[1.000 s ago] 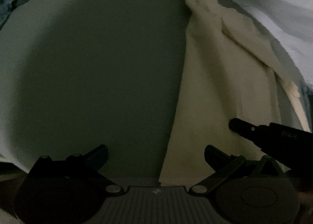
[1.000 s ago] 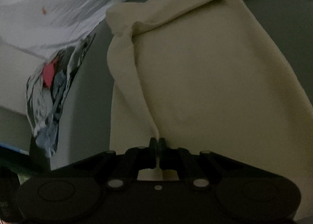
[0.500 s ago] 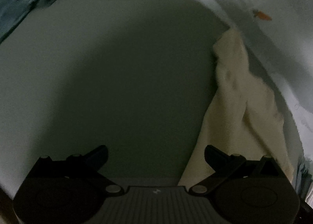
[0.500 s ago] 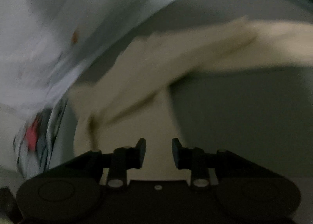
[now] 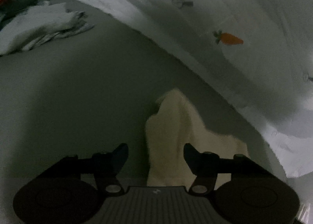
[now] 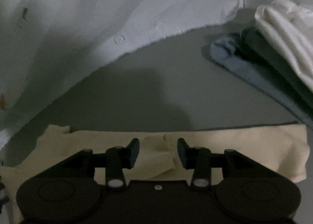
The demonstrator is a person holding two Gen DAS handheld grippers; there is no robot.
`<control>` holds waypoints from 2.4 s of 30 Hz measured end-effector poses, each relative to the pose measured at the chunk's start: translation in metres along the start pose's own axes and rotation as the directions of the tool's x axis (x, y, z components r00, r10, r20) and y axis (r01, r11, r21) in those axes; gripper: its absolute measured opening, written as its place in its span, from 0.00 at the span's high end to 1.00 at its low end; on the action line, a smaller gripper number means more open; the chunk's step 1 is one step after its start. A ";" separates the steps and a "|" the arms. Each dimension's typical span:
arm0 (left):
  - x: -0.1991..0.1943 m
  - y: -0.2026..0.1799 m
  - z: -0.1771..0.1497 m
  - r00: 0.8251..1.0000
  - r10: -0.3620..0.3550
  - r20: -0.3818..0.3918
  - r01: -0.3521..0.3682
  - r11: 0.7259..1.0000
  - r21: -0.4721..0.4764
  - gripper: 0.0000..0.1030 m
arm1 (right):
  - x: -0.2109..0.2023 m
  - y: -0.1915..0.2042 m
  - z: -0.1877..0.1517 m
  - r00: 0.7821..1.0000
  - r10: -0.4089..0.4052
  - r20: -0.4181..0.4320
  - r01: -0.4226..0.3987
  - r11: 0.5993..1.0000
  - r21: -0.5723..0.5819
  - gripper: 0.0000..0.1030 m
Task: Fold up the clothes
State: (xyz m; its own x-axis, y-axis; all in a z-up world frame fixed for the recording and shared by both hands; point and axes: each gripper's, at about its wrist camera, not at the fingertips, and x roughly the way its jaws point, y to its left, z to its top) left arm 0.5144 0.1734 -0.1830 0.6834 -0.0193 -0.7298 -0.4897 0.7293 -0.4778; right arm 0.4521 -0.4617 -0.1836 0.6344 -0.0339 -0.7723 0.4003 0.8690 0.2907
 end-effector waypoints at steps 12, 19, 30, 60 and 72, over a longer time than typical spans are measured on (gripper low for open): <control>0.030 -0.038 0.025 0.996 -0.080 0.048 0.076 0.994 0.080 0.94 | -0.036 -0.003 0.019 0.971 0.136 0.198 -0.142 0.990 0.017 0.98; 0.052 -0.061 0.021 1.000 -0.007 0.006 0.006 0.979 0.205 0.85 | -0.056 -0.027 0.034 0.960 0.100 0.261 -0.116 0.992 0.048 0.98; 0.057 -0.068 0.011 0.983 0.185 -0.014 -0.173 0.938 0.300 0.18 | -0.011 -0.053 0.009 0.997 -0.002 0.080 -0.012 0.986 0.164 0.58; 0.002 -0.049 -0.102 0.898 0.386 -0.212 -0.295 0.885 0.360 0.07 | 0.006 -0.071 -0.057 0.664 0.645 0.378 -0.669 0.286 0.686 0.95; -0.031 -0.039 -0.123 0.885 0.396 -0.244 -0.301 0.888 0.348 0.07 | -0.019 -0.005 -0.116 0.495 0.843 0.213 -0.653 0.199 0.731 0.95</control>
State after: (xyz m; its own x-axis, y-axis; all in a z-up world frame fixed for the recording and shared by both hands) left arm 0.4451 0.0616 -0.2020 0.2790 0.1045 -0.9546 -0.4522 0.8913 -0.0346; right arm 0.3615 -0.4085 -0.2363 0.7918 0.6106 -0.0169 0.1490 -0.1662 0.9748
